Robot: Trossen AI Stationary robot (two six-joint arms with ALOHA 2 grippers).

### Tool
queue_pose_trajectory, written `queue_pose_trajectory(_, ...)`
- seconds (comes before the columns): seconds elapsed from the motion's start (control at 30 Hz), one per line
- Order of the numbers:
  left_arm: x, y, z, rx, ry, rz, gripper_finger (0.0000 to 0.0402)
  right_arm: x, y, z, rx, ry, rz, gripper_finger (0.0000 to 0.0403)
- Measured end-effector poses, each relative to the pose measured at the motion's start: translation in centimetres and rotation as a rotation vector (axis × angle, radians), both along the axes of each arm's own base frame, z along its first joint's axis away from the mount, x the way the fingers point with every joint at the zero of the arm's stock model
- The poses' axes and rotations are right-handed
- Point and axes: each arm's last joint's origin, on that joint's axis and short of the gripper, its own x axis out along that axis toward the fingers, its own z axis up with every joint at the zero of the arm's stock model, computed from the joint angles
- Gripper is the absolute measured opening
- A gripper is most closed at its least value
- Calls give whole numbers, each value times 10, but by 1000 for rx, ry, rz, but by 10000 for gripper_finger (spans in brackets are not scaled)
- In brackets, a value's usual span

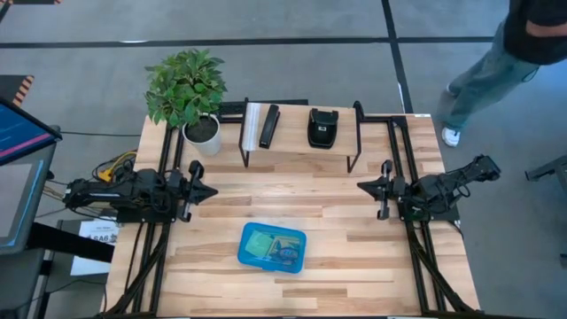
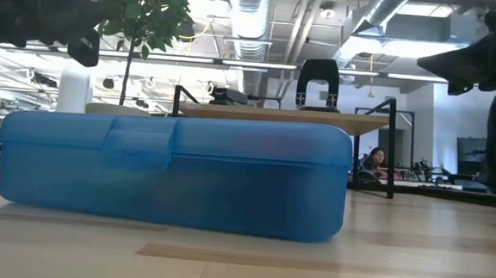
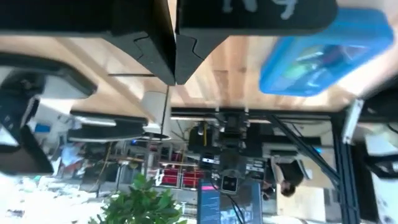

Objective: Pack school essentials
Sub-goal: Return to Home Position

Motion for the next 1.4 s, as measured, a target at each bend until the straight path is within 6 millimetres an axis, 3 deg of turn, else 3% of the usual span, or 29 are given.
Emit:
queue_pose_trajectory(0.37,1,1,-13,12,151,40,0,0,-1,0,-69,15,-19,43)
queue_pose_trajectory(1.4,1,3,-13,6,162,90,0,0,-1,0,-71,16,-19,43)
